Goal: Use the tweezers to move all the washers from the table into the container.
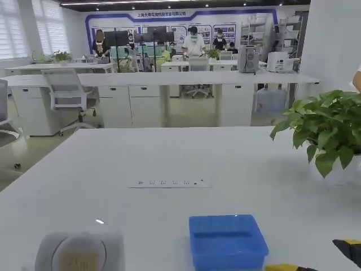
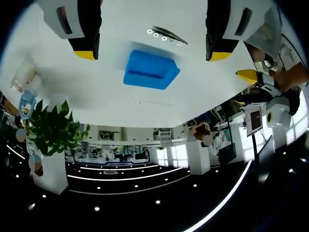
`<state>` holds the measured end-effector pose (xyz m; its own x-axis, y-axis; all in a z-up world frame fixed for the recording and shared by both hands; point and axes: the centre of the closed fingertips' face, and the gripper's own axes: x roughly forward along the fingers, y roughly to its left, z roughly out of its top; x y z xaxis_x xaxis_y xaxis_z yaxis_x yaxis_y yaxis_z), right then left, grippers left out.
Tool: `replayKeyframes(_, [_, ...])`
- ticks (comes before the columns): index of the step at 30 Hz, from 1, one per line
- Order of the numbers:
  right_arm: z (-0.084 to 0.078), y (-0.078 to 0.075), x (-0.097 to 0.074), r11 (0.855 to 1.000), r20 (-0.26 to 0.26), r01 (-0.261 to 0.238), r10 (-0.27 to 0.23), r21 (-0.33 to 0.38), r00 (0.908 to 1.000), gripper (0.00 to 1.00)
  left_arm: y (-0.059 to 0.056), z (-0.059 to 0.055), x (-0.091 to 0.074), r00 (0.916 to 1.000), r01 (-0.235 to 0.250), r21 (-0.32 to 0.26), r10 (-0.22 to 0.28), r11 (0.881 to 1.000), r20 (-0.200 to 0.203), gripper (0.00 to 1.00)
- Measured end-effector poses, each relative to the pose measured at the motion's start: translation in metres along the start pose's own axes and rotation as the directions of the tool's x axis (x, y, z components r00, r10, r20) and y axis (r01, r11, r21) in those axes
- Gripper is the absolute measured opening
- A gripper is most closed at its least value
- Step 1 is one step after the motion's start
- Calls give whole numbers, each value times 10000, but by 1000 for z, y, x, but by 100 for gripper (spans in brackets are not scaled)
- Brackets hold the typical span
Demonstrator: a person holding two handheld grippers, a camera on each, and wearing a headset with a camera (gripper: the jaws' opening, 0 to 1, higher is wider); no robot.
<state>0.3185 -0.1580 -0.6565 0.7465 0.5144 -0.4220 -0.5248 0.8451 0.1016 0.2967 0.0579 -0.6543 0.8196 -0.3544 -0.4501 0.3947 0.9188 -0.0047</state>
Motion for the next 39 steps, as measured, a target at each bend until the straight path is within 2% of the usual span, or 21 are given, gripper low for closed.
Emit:
replayKeyframes(12, [-4,4,0,10000,-82,-80,80,22,9999,89,-2,-3,0,10000,61,93,-60,9999,-73,89])
replayKeyframes(16, [-7,5,-1,9999,-244,-70,67,-106,9997,89,-5,-3,1,9997,204,-12,-205,9998,-104,88])
replayKeyframes(19, [-6,5,-1,9999,-184,-87,86,-83,9998,88,-6,-2,2,9996,264,-90,-264,9996,-58,88])
replayKeyframes(28, [-5,6,3,9998,-177,-189,187,-102,9997,86,-8,-3,10,9988,477,153,-474,9987,-147,84])
replayKeyframes(34, [-10,6,5,9998,-305,-209,210,43,9993,85,-11,-8,16,9968,748,240,-741,9969,-297,77])
replayKeyframes(36, [-12,5,6,9998,-353,-195,198,94,9992,85,-15,-11,21,9947,973,400,-958,9944,-373,69])
replayKeyframes(38, [-16,5,7,9996,-452,-220,228,181,9987,84,-13,-13,26,9961,825,570,-806,9950,-348,62])
replayKeyframes(39, [-18,4,8,9995,-506,-226,238,225,9984,84,-15,-15,29,9955,913,683,-891,9935,-336,59])
